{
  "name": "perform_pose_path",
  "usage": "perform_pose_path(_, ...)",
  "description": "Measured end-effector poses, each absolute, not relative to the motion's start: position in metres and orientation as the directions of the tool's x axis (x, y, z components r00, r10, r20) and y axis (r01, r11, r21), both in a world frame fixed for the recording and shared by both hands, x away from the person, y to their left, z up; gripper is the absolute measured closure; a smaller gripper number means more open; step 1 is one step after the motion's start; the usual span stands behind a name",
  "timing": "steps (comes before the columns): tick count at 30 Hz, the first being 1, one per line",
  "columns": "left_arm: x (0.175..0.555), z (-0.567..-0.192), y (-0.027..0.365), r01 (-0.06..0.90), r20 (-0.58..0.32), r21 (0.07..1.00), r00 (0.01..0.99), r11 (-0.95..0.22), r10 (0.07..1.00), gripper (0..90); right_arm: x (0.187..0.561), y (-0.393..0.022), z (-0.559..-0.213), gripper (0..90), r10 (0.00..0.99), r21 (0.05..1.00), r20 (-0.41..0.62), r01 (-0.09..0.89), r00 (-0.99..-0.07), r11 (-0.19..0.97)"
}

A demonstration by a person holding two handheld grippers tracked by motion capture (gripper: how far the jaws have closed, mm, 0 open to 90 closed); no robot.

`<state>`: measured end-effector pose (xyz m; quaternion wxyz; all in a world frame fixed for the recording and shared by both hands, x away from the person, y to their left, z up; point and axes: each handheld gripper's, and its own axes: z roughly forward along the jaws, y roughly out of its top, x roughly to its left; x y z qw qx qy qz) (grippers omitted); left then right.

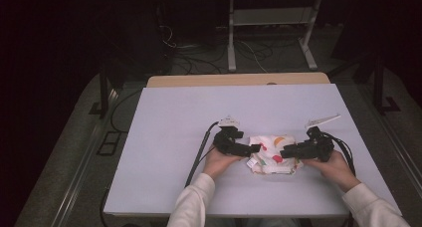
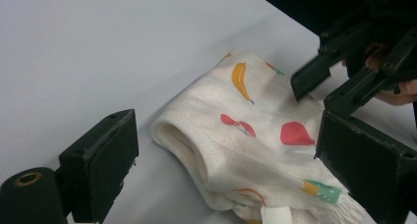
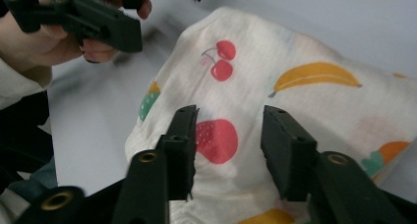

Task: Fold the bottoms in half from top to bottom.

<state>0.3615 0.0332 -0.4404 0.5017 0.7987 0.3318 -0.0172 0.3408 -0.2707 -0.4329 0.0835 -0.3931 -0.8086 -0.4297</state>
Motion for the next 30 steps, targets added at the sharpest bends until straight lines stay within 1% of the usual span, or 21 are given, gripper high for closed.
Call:
perform_pose_path(7,0.364,-0.44,0.034,0.556,-0.362,0.779,0.777,-0.29,0.515,3.6,0.348,-0.276,-0.428,35.5,0.59,0.639,0.455,0.706,-0.667,0.306)
perform_pose_path(11,0.367,-0.439,0.035,0.561,-0.359,0.769,0.776,-0.306,0.519,1.5,0.353,-0.28,-0.425,18.3,0.623,0.632,0.459,0.725,-0.634,0.273)
perform_pose_path(14,0.369,-0.438,0.034,0.563,-0.361,0.764,0.778,-0.316,0.514,0.0,0.357,-0.284,-0.423,13.6,0.638,0.638,0.457,0.729,-0.62,0.251)
perform_pose_path(18,0.372,-0.44,0.034,0.572,-0.368,0.755,0.775,-0.322,0.514,0.0,0.362,-0.29,-0.419,11.9,0.644,0.643,0.461,0.73,-0.611,0.232)
perform_pose_path(23,0.377,-0.444,0.037,0.588,-0.377,0.741,0.764,-0.325,0.524,0.0,0.367,-0.296,-0.416,4.1,0.658,0.64,0.455,0.734,-0.6,0.227)
perform_pose_path(27,0.381,-0.443,0.038,0.591,-0.375,0.737,0.761,-0.328,0.529,0.0,0.373,-0.301,-0.415,0.8,0.654,0.643,0.454,0.731,-0.605,0.229)
perform_pose_path(30,0.385,-0.442,0.039,0.593,-0.377,0.739,0.757,-0.319,0.534,0.0,0.377,-0.303,-0.414,0.8,0.66,0.639,0.454,0.735,-0.598,0.226)
